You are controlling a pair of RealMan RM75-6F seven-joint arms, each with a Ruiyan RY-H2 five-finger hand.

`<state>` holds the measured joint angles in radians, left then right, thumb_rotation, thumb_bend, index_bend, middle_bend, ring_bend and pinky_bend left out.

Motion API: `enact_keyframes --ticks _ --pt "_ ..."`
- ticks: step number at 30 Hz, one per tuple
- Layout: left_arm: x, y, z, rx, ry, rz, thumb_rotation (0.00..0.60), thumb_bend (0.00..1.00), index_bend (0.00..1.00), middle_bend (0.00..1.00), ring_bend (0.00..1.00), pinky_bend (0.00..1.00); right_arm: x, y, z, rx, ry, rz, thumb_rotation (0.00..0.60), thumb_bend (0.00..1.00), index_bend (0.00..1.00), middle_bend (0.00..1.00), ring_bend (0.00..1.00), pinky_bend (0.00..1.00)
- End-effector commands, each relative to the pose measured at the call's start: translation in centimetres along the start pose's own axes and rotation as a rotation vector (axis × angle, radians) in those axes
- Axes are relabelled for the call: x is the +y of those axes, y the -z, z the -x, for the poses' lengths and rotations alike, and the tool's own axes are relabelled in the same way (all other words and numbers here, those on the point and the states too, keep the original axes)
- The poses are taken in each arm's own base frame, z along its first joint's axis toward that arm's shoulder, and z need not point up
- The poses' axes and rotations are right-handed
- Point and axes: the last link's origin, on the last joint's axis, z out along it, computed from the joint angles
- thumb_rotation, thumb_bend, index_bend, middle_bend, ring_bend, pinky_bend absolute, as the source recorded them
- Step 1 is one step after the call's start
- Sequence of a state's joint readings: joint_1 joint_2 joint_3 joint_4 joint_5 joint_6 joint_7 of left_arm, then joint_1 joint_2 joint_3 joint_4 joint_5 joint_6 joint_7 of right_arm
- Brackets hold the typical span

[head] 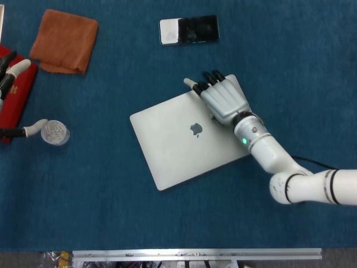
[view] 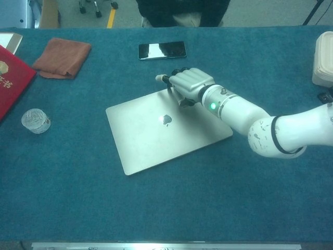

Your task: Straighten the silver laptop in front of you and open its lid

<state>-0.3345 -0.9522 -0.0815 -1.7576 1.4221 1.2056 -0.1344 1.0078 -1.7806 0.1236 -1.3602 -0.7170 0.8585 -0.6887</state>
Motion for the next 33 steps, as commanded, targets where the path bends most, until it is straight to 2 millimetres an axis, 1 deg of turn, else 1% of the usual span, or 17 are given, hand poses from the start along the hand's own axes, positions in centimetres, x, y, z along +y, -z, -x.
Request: enact_keyframes --ticks 1,4,8,10,11,12,15,16,19,21,26,30,31,33 --pt "0.1 0.1 0.0 0.001 -0.003 0.002 0.359 0.14 0.1 0.0 0.0 0.0 0.7 1.0 -0.1 0.002 -0.004 0.011 0.588 0.88 0.0 0.26 0.0 0.08" --pt "0.2 0.2 -0.1 0.0 -0.005 0.005 0.358 0.14 0.1 0.0 0.0 0.0 0.9 1.7 -0.6 0.008 -0.027 0.013 0.584 0.88 0.0 0.26 0.0 0.08" --pt "0.4 0.4 -0.1 -0.007 -0.017 0.015 0.358 0.14 0.1 0.0 0.0 0.0 0.9 2.7 -1.9 0.038 -0.073 -0.009 0.581 0.87 0.0 0.25 0.0 0.08" --pt "0.6 0.7 -0.2 -0.014 -0.026 0.024 0.357 0.14 0.1 0.0 0.0 0.0 0.9 3.3 -2.7 0.063 -0.096 -0.025 0.582 0.83 0.0 0.23 0.0 0.08" --pt "0.7 0.8 -0.2 -0.018 -0.032 0.029 0.357 0.14 0.1 0.0 0.0 0.0 0.9 3.5 -3.0 0.076 -0.1 -0.03 0.582 0.8 0.0 0.22 0.0 0.08" --pt "0.7 1.0 -0.2 -0.024 -0.037 0.032 0.371 0.14 0.1 0.0 0.0 0.0 1.1 3.7 -3.3 0.088 -0.102 -0.034 0.582 0.75 0.0 0.21 0.0 0.08" --pt "1.0 1.5 0.0 -0.054 -0.059 0.045 0.562 0.14 0.1 0.0 0.0 0.0 1.7 4.5 -4.2 0.129 -0.122 -0.037 0.582 0.59 0.0 0.2 0.0 0.08" --pt "1.1 1.8 0.1 -0.07 -0.073 0.049 0.597 0.14 0.1 0.0 0.0 0.0 2.0 4.8 -4.5 0.142 -0.132 -0.035 0.581 0.56 0.0 0.19 0.0 0.08" --pt "1.3 2.5 0.4 -0.093 -0.099 0.058 0.6 0.14 0.1 0.0 0.0 0.0 2.9 5.6 -5.1 0.176 -0.147 -0.029 0.583 0.47 0.0 0.18 0.0 0.08" --pt "1.5 3.1 0.7 -0.111 -0.104 0.063 0.6 0.14 0.08 0.0 0.0 0.0 3.6 6.2 -5.5 0.202 -0.157 -0.023 0.584 0.43 0.0 0.17 0.0 0.08" --pt "2.2 4.4 2.1 -0.183 -0.144 0.094 0.6 0.14 0.01 0.0 0.0 0.0 5.2 7.4 -6.2 0.255 -0.178 -0.003 0.584 0.4 0.0 0.16 0.0 0.08" --pt "2.9 4.7 2.8 -0.201 -0.154 0.114 0.597 0.14 0.0 0.0 0.0 0.0 5.9 7.9 -6.6 0.275 -0.185 0.004 0.584 0.39 0.0 0.16 0.0 0.08" --pt "3.7 4.9 3.4 -0.221 -0.163 0.137 0.587 0.14 0.0 0.0 0.0 0.0 6.5 8.1 -6.8 0.288 -0.187 0.017 0.583 0.39 0.0 0.16 0.0 0.08" --pt "4.6 5.0 4.2 -0.233 -0.169 0.154 0.552 0.14 0.0 0.0 0.0 0.0 7.0 8.4 -7.2 0.301 -0.19 0.023 0.583 0.39 0.0 0.16 0.0 0.08"
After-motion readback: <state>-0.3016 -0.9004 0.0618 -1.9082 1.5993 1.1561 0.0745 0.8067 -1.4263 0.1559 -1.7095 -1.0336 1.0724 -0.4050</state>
